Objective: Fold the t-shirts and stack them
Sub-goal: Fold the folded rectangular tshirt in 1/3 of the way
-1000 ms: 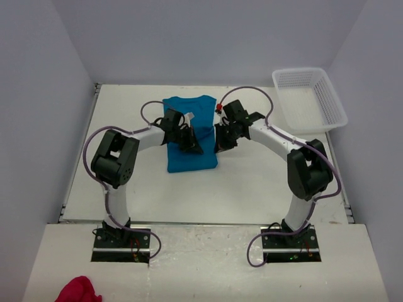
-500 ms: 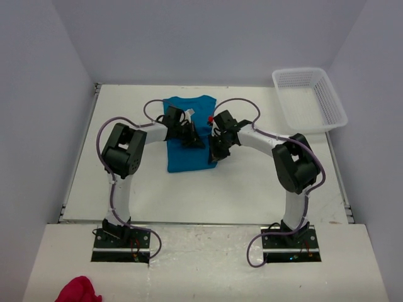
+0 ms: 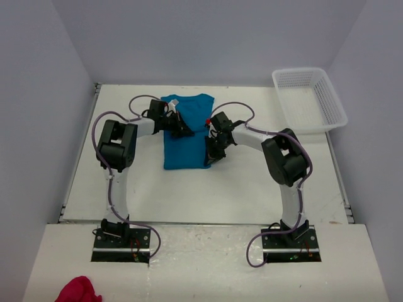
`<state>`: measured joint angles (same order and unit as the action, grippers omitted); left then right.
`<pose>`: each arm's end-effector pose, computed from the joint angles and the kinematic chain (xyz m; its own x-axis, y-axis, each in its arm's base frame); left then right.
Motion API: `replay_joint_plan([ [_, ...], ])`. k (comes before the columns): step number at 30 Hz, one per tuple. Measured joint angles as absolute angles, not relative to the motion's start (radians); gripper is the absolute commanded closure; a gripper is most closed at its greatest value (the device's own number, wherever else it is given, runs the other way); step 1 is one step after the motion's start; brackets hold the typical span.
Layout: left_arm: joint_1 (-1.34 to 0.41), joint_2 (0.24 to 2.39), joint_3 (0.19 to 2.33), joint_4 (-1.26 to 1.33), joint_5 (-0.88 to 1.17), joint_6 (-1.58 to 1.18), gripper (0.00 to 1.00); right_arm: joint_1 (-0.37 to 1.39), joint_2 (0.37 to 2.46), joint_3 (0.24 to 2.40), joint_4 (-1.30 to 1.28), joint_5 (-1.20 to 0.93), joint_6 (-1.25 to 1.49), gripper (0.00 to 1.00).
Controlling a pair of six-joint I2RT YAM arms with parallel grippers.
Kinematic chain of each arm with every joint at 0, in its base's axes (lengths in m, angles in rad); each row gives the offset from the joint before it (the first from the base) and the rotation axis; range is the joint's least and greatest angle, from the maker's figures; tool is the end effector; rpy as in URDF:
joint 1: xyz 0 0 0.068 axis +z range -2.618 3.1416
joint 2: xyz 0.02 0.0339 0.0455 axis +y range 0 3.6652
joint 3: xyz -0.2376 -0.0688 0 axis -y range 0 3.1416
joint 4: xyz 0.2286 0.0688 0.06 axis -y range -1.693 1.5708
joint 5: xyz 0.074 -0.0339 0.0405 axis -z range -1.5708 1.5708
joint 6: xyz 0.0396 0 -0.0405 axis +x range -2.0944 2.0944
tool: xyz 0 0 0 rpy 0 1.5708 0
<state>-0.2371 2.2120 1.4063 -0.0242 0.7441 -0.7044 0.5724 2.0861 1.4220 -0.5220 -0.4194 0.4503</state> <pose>0.4149 -0.1279 0.1045 -0.9462 -0.2615 -0.1907 0.0058 0.5753 -0.8179 0.3237 0.2277 0.1245 -0.9727 -0.1539 -0.1736 -0.2219 0.8352 0.5032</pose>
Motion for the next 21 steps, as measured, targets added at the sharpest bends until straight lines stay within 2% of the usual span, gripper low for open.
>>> replay_joint_plan([
  [5, -0.193, 2.292, 1.504, 0.006, 0.791, -0.732, 1.00, 0.569, 2.086, 1.407, -0.500, -0.439, 0.461, 1.00],
  [13, -0.153, 2.498, 1.802, 0.036, 0.883, -0.767, 1.00, 0.568, 2.086, 1.406, -0.497, -0.442, 0.464, 1.00],
  [21, -0.146, 2.442, 1.776, -0.012, 0.894, -0.728, 1.00, 0.575, 2.063, 1.386, -0.487, -0.424, 0.446, 1.00],
])
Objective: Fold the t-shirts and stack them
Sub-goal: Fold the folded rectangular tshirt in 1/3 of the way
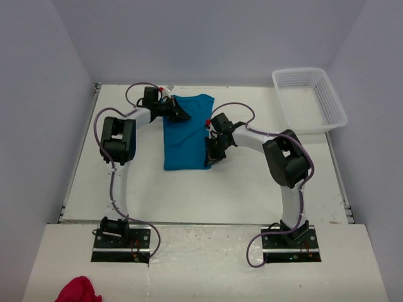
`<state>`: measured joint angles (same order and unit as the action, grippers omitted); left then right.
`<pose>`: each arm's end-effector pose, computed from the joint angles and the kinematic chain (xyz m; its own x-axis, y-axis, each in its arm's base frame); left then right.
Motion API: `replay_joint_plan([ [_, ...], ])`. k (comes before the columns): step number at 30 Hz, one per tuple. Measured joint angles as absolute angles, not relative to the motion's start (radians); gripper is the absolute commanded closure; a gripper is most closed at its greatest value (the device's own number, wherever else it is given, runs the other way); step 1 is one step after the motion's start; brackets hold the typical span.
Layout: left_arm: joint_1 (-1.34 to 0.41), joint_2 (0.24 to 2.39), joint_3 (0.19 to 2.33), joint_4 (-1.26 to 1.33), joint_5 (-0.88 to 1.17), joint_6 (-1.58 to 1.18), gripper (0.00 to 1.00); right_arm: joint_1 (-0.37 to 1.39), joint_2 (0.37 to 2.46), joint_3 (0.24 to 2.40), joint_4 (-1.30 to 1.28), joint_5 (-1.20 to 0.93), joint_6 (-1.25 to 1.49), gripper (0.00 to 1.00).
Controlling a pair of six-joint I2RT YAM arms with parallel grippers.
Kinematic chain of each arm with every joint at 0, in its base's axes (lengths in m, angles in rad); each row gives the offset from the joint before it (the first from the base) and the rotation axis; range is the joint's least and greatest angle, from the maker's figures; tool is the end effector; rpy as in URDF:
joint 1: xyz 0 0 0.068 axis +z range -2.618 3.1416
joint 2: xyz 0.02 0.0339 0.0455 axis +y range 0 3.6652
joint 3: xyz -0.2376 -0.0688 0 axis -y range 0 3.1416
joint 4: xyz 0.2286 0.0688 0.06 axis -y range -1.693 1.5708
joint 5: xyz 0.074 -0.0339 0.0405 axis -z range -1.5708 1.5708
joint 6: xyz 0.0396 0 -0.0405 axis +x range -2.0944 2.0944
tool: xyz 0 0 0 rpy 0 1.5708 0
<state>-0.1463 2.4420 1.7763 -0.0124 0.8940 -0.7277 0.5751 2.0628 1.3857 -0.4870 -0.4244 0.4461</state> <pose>0.4858 -0.1028 0.1105 -0.9237 -0.2850 -0.2562 0.1039 0.4574 -0.8832 0.3197 0.2267 0.1253 -0.9681 -0.1590 -0.1937 -0.2380 0.8255 0.5118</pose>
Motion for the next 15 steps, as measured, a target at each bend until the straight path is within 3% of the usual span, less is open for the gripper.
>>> replay_joint_plan([
  [9, -0.146, 2.063, 1.568, -0.092, 0.762, -0.667, 1.00, 0.578, 2.033, 1.387, -0.525, -0.402, 0.417, 1.00],
  [15, -0.146, 1.987, 1.462, -0.093, 0.726, -0.642, 1.00, 0.578, 2.033, 1.434, -0.561, -0.401, 0.400, 1.00],
])
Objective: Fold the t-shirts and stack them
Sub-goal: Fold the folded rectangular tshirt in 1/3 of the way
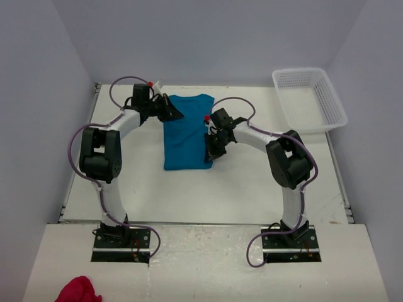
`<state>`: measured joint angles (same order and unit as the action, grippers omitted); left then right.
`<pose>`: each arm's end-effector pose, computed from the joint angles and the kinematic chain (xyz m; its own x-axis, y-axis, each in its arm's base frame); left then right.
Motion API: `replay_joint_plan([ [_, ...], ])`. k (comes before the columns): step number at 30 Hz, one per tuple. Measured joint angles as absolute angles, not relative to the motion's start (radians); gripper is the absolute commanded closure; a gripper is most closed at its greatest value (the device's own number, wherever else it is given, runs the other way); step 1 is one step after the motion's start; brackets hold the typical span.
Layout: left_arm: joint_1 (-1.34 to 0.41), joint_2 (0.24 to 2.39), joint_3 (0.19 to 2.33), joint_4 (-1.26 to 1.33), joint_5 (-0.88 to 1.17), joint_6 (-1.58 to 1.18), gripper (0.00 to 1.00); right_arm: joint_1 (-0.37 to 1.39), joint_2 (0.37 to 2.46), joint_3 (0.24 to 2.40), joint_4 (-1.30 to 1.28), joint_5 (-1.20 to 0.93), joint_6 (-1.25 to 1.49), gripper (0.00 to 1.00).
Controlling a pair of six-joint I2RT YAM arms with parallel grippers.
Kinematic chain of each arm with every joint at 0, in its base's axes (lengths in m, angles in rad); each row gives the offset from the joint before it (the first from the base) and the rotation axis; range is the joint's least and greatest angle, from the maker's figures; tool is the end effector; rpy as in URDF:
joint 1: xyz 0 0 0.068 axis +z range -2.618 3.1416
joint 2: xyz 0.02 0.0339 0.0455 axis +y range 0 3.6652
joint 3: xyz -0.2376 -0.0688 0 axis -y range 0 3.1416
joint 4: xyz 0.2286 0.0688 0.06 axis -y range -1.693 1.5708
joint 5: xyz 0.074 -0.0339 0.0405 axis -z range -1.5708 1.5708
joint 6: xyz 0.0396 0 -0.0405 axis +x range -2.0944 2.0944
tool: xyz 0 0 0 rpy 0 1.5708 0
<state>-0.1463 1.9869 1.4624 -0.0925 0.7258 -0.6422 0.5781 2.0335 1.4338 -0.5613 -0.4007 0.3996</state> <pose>0.4201 -0.0885 0.2083 -0.8445 -0.3284 -0.4231 0.1733 0.5799 -0.7960 0.3204 0.2275 0.1453 -0.9540 -0.1947 -0.2278 -0.2846 0.8272 0.4846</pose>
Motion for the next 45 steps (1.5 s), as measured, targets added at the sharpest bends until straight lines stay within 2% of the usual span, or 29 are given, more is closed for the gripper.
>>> replay_joint_plan([
  [6, -0.150, 2.038, 1.375, -0.148, 0.652, -0.622, 1.00, 0.578, 2.041, 1.481, -0.566, -0.403, 0.399, 1.00],
  [20, -0.171, 2.093, 1.375, -0.221, 0.436, -0.573, 1.00, 0.578, 2.101, 1.455, -0.544, -0.419, 0.408, 1.00],
  [45, -0.152, 2.242, 1.640, -0.366, 0.395, -0.533, 1.00, 0.603, 2.065, 1.357, -0.398, -0.410, 0.508, 1.00],
])
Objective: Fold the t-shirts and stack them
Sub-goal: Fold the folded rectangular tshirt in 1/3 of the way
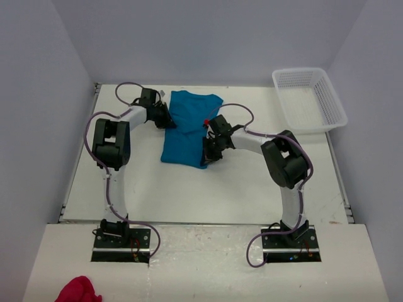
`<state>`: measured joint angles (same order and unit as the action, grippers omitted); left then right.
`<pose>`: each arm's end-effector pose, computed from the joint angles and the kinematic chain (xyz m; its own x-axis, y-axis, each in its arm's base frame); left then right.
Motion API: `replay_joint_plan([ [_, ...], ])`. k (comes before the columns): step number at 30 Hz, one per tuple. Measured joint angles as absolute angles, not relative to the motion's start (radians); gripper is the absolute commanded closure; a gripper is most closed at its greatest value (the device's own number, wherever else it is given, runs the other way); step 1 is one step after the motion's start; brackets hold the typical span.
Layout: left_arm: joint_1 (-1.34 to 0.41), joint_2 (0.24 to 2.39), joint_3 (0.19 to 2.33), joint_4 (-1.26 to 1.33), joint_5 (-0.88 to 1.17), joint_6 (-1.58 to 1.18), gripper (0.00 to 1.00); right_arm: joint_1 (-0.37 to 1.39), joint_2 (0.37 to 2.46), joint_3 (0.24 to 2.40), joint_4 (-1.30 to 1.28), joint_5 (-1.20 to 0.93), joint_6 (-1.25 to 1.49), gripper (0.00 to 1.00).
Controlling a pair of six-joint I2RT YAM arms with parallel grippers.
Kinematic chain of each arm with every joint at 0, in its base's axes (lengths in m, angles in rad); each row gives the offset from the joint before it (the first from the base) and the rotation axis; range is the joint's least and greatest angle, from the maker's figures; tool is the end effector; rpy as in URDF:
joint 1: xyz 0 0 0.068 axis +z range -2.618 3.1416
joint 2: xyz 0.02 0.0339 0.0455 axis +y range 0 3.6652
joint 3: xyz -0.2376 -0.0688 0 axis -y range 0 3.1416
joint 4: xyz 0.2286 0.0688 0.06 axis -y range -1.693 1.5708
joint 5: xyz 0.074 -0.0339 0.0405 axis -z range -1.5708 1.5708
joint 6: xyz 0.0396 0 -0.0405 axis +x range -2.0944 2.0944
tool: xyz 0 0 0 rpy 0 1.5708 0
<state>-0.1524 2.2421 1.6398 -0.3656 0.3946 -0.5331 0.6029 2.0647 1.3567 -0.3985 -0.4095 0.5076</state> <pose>0.4453 -0.0838 0.1284 -0.8819 -0.3392 -0.3274 -0.1075 0.8209 -0.5609 0.3162 0.2368 0.1210 -0.9679 -0.1249 -0.2183 -0.2249 0.8184 0.5288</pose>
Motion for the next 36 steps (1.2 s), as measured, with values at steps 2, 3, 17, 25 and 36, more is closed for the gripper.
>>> replay_joint_plan([
  [2, -0.139, 2.239, 1.631, -0.354, 0.391, -0.529, 1.00, 0.603, 2.058, 1.342, -0.381, -0.409, 0.519, 1.00],
  [3, -0.134, 2.230, 1.614, -0.345, 0.388, -0.529, 1.00, 0.603, 2.054, 1.333, -0.370, -0.408, 0.525, 1.00],
  [17, -0.120, 2.029, 1.307, -0.207, 0.305, -0.530, 1.00, 0.603, 1.987, 1.206, -0.263, -0.411, 0.562, 1.00],
  [25, -0.145, 1.954, 1.190, -0.170, 0.270, -0.538, 1.00, 0.606, 1.901, 1.052, -0.156, -0.414, 0.601, 1.00],
  [36, -0.254, 1.840, 1.015, -0.078, 0.247, -0.565, 1.00, 0.749, 1.691, 0.757, -0.011, -0.348, 0.728, 1.00],
])
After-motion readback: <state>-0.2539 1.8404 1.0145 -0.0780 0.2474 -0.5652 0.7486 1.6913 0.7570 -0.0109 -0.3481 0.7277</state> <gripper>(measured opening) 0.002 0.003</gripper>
